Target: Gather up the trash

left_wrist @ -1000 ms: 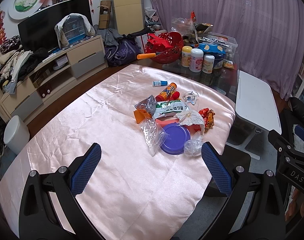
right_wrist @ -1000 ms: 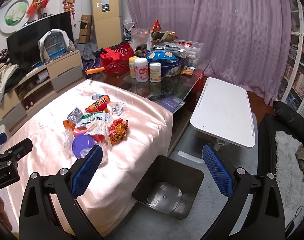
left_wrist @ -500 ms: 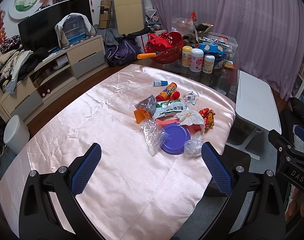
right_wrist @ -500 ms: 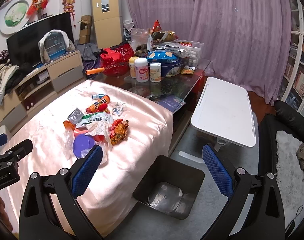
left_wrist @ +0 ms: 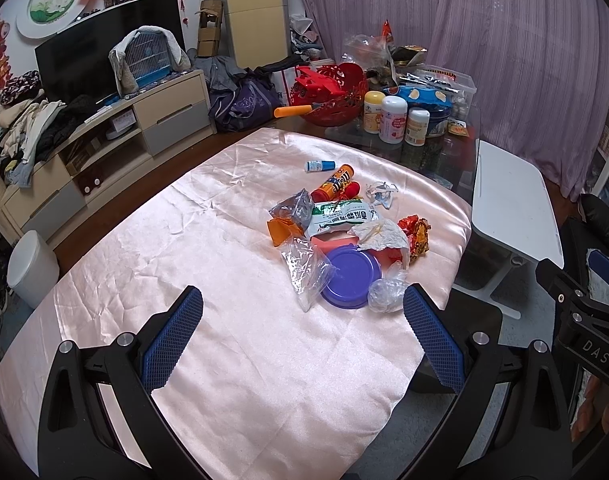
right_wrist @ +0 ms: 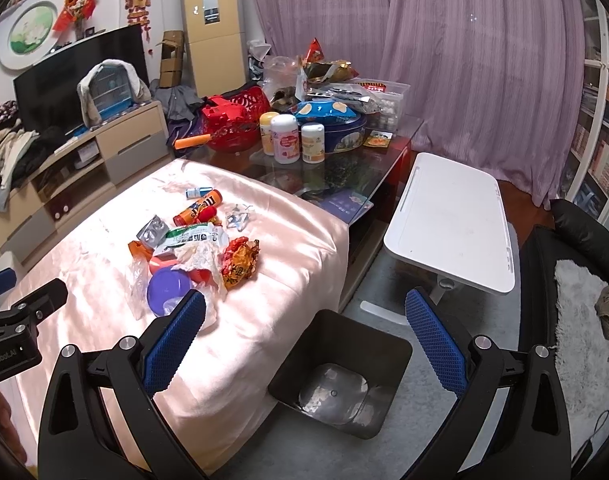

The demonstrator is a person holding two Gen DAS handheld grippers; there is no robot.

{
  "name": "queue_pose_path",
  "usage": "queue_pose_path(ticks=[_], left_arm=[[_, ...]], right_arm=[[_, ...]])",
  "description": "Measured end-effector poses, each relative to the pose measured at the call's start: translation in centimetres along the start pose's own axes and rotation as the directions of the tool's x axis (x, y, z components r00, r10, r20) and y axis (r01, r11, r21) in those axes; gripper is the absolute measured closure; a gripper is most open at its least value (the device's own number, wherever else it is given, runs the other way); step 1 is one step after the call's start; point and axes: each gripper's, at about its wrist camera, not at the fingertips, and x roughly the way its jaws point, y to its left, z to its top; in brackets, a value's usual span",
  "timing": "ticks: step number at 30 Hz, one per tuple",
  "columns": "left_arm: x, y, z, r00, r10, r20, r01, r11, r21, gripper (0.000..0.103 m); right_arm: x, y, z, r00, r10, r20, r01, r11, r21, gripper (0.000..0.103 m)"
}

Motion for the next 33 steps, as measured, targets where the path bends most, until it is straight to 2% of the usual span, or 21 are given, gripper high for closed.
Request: queue_pose_path(ticks=[20, 26, 28, 31, 33], left_arm=[[0.0, 0.0, 0.0, 1.0, 0.002, -0.002, -0.002, 1.0, -0.003, 0.008], [-0.3, 0.5, 0.4, 1.0, 0.006, 0.024, -0.006, 1.0, 0.003, 0.008], [-0.4, 1.0, 0.7, 0.999, 0.031, 0.04, -0.032, 0.999, 0.013, 0.008], [0.1, 2.2, 0.9, 0.991, 0.121, 0.057, -0.123, 0.992, 0.033, 0.008], [0.9, 2.9, 0.7, 0.991, 0.131, 0.041, -0.132, 0.991, 0.033, 0.008]], right_arm=[[-0.1, 0.0, 0.1, 1.0, 0.0, 0.003, 0.0, 1.0, 0.009, 0.003], [0.6, -0.2, 0.1, 0.999, 0.043, -0.009, -0.043, 0.999, 0.031, 0.003], [0.8, -0.2, 0.2, 0.998, 0.057, -0.007, -0.056, 0.998, 0.034, 0.003], [1.8, -0.1, 0.1, 0.997, 0.067, -0.03, -0.065, 0.997, 0.036, 0.003], [2.6, 0.2, 0.0, 0.995, 0.086, -0.057, -0.084, 0.996, 0.044, 0.003]])
